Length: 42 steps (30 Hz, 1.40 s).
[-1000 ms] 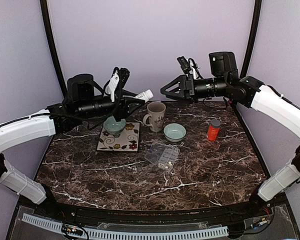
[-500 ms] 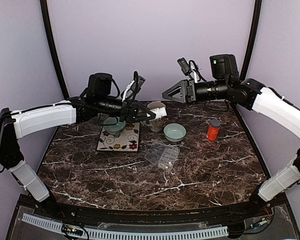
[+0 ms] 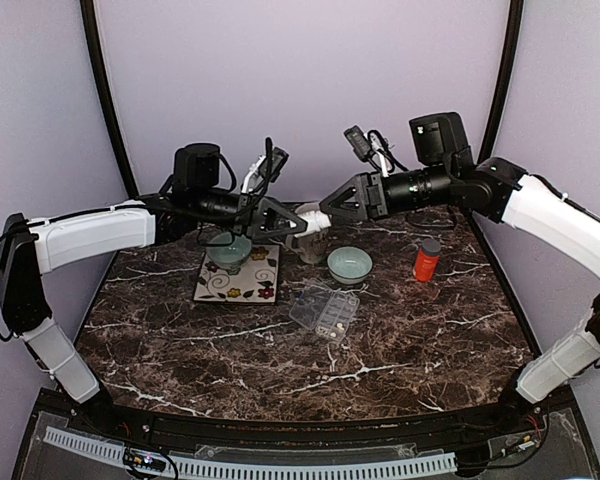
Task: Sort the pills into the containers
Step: Screw the lid of the pill bottle onto the pill bottle.
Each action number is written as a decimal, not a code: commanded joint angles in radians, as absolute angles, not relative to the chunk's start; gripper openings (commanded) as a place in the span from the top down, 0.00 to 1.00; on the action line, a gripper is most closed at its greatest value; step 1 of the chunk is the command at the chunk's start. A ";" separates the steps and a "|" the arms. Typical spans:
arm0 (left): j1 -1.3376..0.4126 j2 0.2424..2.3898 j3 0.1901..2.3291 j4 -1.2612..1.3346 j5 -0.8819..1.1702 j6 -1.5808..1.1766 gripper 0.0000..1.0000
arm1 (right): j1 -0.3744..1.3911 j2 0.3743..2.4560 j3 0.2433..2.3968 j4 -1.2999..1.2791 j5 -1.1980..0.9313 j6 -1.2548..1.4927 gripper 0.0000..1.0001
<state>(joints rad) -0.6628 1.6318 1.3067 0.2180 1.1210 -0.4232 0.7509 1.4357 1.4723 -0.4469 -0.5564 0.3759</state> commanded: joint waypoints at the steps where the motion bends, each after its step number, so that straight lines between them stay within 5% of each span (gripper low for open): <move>1: -0.649 1.634 1.334 0.276 1.165 -0.454 1.00 | 0.779 1.456 1.517 -0.467 -0.554 0.339 0.47; 9: -0.635 1.644 1.330 0.323 1.180 -0.487 1.00 | 0.796 1.471 1.527 -0.485 -0.549 0.327 0.50; 19: -0.634 1.651 1.324 0.333 1.194 -0.494 1.00 | 0.798 1.487 1.545 -0.478 -0.559 0.333 0.75; 26: -0.634 1.656 1.322 0.335 1.205 -0.495 1.00 | 0.799 1.500 1.556 -0.475 -0.578 0.335 0.62; 32: -0.634 1.660 1.321 0.339 1.212 -0.497 1.00 | 0.799 1.505 1.562 -0.474 -0.575 0.334 0.62; 42: -0.632 1.657 1.315 0.328 1.205 -0.479 1.00 | 0.799 1.510 1.562 -0.469 -0.588 0.346 0.90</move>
